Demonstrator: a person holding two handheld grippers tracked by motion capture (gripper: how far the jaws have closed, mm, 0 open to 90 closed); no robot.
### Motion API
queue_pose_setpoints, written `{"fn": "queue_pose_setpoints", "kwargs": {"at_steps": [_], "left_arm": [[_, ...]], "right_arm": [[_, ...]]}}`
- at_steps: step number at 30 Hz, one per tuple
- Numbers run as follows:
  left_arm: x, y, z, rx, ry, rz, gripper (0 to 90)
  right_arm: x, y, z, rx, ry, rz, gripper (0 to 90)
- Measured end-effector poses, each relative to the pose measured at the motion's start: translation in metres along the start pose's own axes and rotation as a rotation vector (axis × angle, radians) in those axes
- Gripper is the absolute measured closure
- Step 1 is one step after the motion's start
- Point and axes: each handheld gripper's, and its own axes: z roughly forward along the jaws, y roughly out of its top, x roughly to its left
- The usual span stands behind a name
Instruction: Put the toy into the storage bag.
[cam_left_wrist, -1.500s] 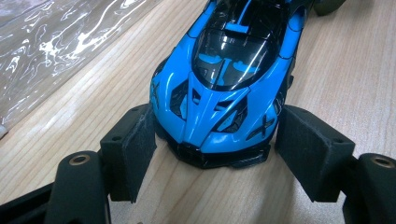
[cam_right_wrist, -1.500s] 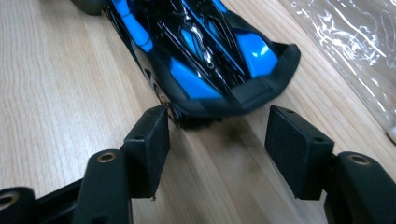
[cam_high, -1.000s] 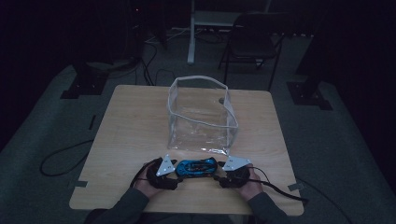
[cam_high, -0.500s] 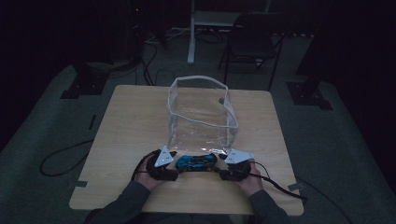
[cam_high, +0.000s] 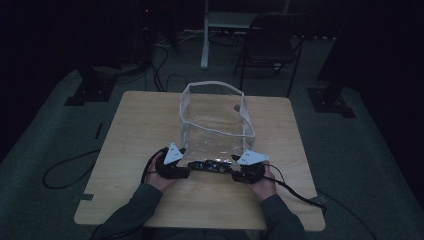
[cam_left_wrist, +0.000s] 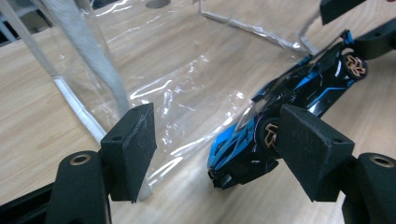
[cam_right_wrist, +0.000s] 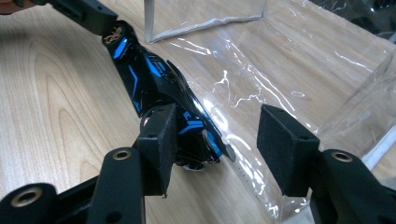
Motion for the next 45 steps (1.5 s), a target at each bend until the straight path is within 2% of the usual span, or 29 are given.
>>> {"fn": "queue_pose_setpoints", "kwargs": {"at_steps": [3,6,11,14,18,21,25,30,35,38,45], "left_arm": [[0.003,0.001,0.002,-0.012,-0.001,-0.014,31.8],[0.004,0.002,0.004,-0.019,0.000,-0.020,32.7],[0.005,0.003,0.006,-0.022,0.009,-0.015,33.3],[0.005,0.003,0.006,-0.023,0.012,-0.014,33.3],[0.006,0.002,0.007,-0.025,0.013,-0.016,33.3],[0.006,0.002,0.007,-0.026,0.013,-0.015,33.3],[0.005,0.002,0.007,-0.027,0.015,-0.011,33.3],[0.006,0.002,0.007,-0.028,0.013,-0.013,33.6],[0.006,0.002,0.006,-0.025,0.011,-0.009,34.0],[0.007,0.002,0.006,-0.028,0.004,-0.016,34.1],[0.006,0.002,0.004,-0.021,0.007,0.006,34.3]], "right_arm": [[-0.001,0.002,-0.002,-0.018,0.026,0.002,43.5],[-0.001,0.003,-0.003,-0.037,0.073,-0.017,40.9],[-0.004,0.000,0.008,0.016,0.105,-0.039,40.8],[-0.006,0.000,0.013,0.011,0.140,-0.050,44.4],[-0.009,-0.002,0.023,0.027,0.168,-0.058,42.5],[-0.008,-0.004,0.028,0.033,0.168,-0.067,42.4],[-0.006,-0.010,0.039,0.055,0.138,-0.091,50.2],[-0.007,-0.011,0.041,0.044,0.146,-0.099,51.5],[-0.005,-0.011,0.041,0.036,0.140,-0.124,53.4],[-0.002,-0.010,0.039,0.042,0.153,-0.147,55.7],[-0.002,-0.008,0.034,0.039,0.175,-0.143,57.9]]}}
